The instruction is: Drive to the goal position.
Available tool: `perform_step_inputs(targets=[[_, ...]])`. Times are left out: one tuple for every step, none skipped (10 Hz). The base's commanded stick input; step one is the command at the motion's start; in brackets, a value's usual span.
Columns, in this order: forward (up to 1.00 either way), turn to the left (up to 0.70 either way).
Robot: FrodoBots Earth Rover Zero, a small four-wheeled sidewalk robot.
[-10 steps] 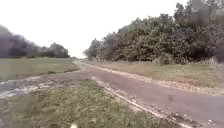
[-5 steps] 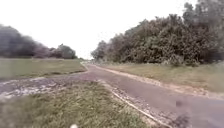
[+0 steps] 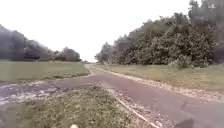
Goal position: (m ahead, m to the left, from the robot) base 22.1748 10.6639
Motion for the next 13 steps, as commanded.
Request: perform_step_inputs(targets=[[0.7,0.0],[0.7,0.0],[0.7,0.0],[0.7,0.0],[0.7,0.0],[0.7,0.0],[0.7,0.0],[0.7,0.0],[0.7,0.0],[0.7,-0.1],[0.7,-0.23],[0.7,-0.34],[0.7,-0.27]])
